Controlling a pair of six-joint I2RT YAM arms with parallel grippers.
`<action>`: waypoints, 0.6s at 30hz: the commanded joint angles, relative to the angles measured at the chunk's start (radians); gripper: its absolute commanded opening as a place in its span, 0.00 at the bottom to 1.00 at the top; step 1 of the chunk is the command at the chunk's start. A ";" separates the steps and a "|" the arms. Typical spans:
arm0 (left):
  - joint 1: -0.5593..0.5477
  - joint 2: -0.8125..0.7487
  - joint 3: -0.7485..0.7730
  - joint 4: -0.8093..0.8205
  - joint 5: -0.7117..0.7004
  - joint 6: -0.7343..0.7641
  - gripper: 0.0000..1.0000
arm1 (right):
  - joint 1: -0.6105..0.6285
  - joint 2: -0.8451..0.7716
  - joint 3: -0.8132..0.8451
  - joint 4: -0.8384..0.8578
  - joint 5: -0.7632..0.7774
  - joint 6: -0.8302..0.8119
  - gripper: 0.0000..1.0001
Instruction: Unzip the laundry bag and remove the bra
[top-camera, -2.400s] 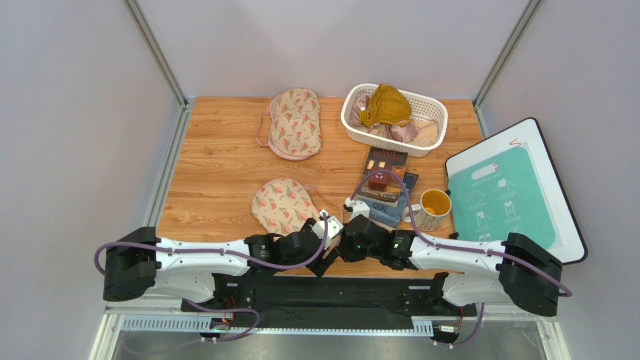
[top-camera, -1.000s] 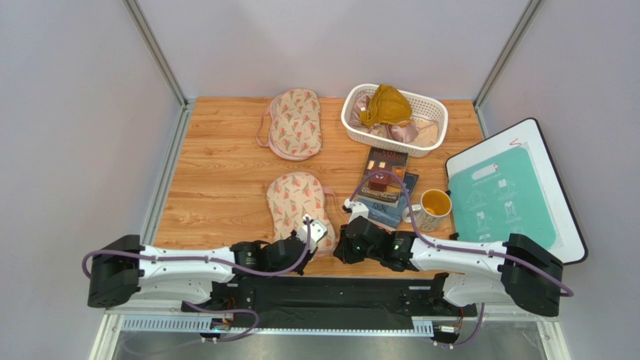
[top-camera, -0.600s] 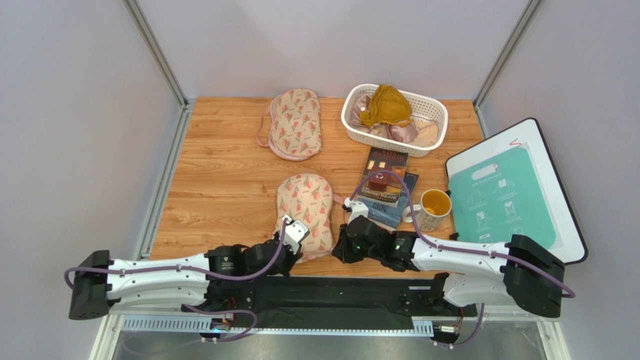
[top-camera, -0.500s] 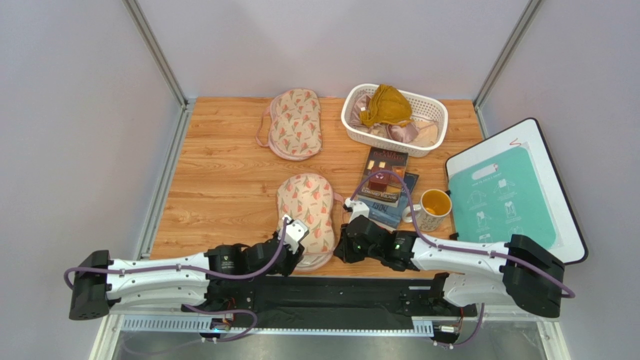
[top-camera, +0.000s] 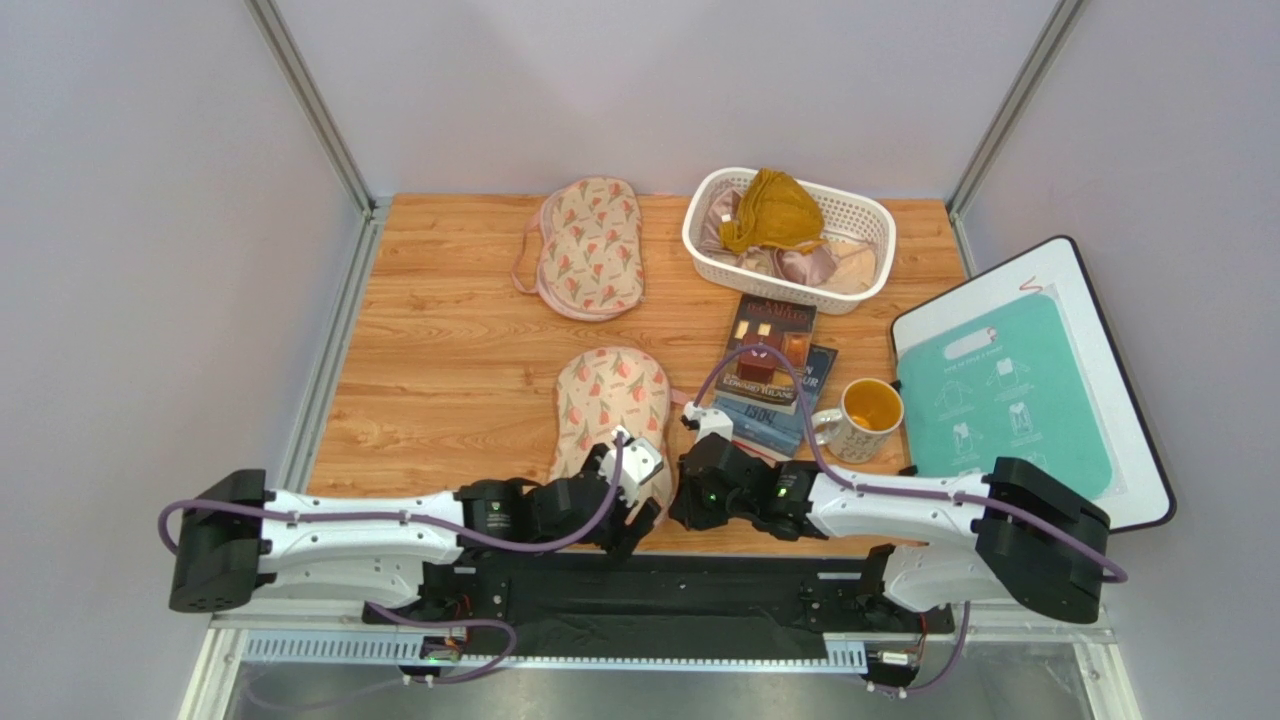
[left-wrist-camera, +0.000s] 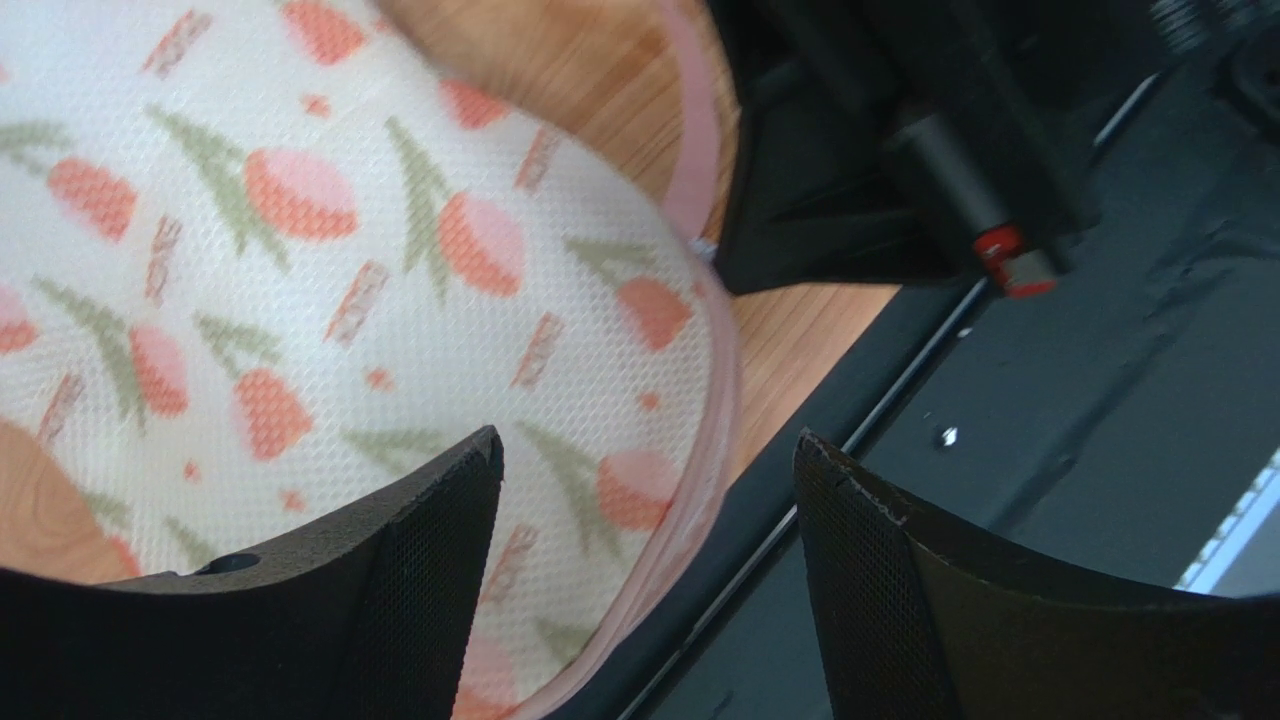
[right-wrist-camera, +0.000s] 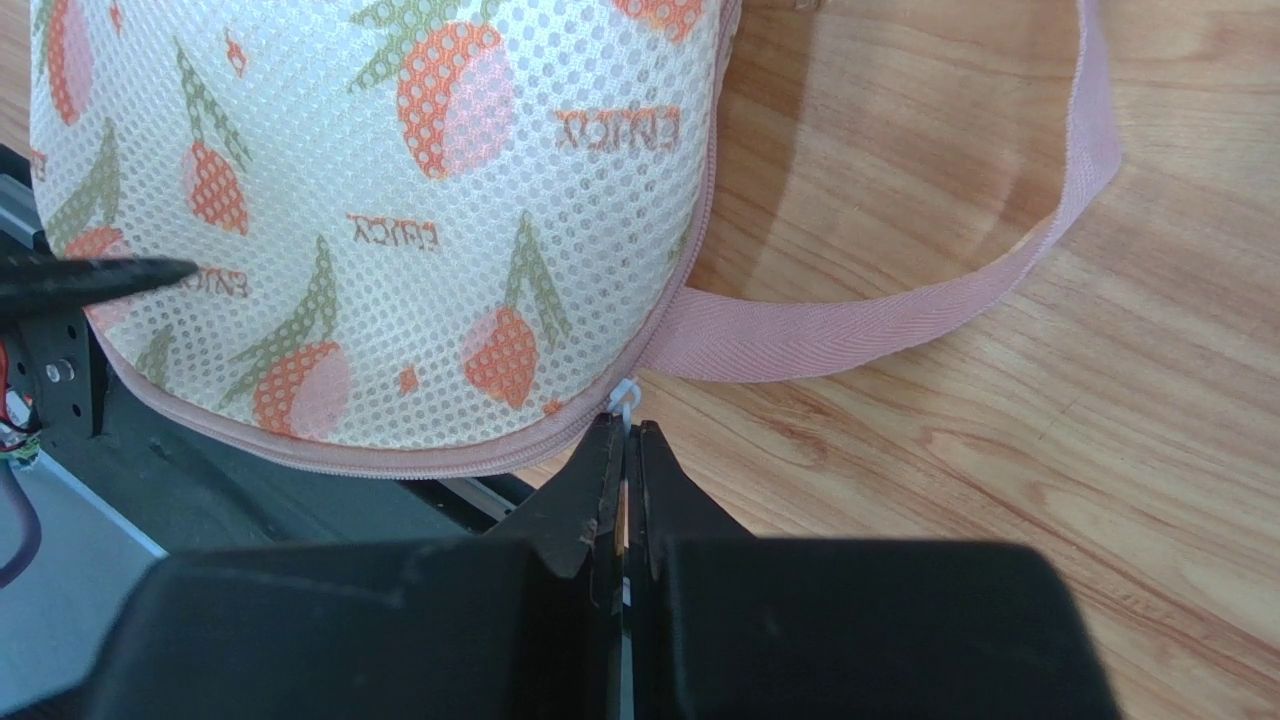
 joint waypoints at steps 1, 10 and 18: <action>-0.034 0.106 0.077 0.103 0.019 0.028 0.77 | 0.006 -0.008 0.023 0.037 -0.009 0.006 0.00; -0.054 0.321 0.145 0.109 -0.069 0.015 0.78 | 0.009 -0.026 0.020 0.023 -0.009 0.003 0.00; -0.054 0.384 0.146 0.130 -0.086 -0.015 0.76 | 0.009 -0.066 0.004 0.017 -0.010 0.009 0.00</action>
